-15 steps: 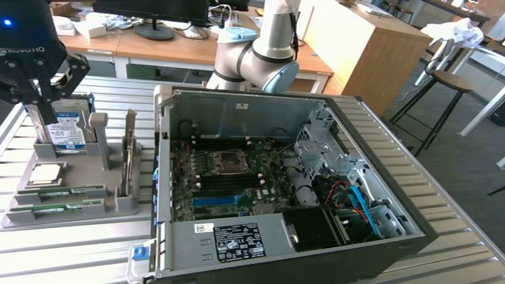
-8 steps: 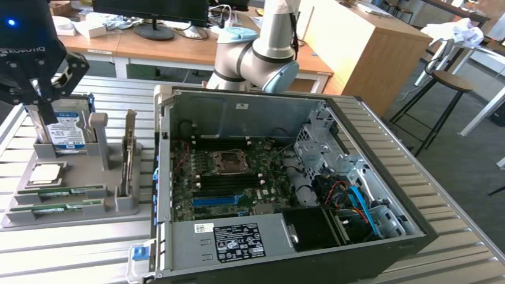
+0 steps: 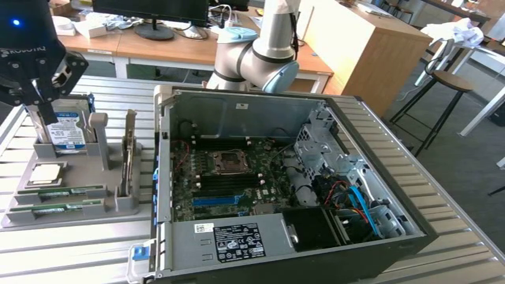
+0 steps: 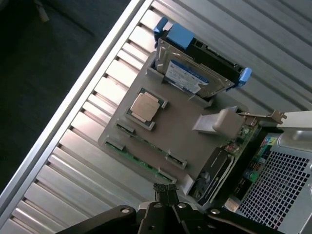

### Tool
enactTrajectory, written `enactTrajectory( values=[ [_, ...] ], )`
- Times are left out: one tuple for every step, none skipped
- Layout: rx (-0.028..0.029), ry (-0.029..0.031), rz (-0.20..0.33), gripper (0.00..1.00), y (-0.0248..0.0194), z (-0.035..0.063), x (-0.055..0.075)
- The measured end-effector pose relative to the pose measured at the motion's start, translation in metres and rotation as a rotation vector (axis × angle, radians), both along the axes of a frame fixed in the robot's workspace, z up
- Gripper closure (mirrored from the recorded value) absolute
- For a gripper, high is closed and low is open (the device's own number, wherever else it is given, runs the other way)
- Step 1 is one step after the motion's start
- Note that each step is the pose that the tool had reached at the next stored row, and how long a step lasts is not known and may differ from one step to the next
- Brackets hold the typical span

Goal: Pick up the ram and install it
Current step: 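Pick up the ram and move it above insertion slot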

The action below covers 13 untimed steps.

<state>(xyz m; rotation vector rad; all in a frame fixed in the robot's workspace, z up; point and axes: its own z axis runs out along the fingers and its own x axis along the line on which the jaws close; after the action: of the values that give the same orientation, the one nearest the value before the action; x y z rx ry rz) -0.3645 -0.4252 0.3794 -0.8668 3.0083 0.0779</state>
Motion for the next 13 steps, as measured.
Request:
enactTrajectory(
  values=[
    [0.0000, 0.0000, 0.012, 0.90, 0.0000, 0.0000, 0.0000],
    [0.0000, 0.0000, 0.024, 0.90, 0.0000, 0.0000, 0.0000],
    [0.0000, 0.0000, 0.036, 0.90, 0.0000, 0.0000, 0.0000],
    [0.0000, 0.0000, 0.048, 0.90, 0.0000, 0.0000, 0.0000],
    [0.0000, 0.0000, 0.060, 0.90, 0.0000, -0.0001, 0.0000],
    [0.0000, 0.0000, 0.073, 0.90, 0.0000, -0.0001, 0.0000],
    [0.0000, 0.0000, 0.085, 0.90, 0.0000, -0.0001, 0.0000],
    [0.0000, 0.0000, 0.096, 0.90, 0.0000, -0.0001, 0.0000],
    [0.0000, 0.0000, 0.109, 0.90, 0.0000, -0.0001, 0.0000],
    [0.0000, 0.0001, 0.121, 0.90, 0.0000, -0.0001, 0.0000],
    [0.0000, 0.0000, 0.132, 0.90, 0.0000, -0.0002, 0.0000],
    [0.0000, 0.0000, 0.144, 0.90, 0.0000, -0.0002, 0.0000],
    [0.0000, 0.0000, 0.156, 0.90, 0.0000, -0.0002, 0.0000]
  ],
)
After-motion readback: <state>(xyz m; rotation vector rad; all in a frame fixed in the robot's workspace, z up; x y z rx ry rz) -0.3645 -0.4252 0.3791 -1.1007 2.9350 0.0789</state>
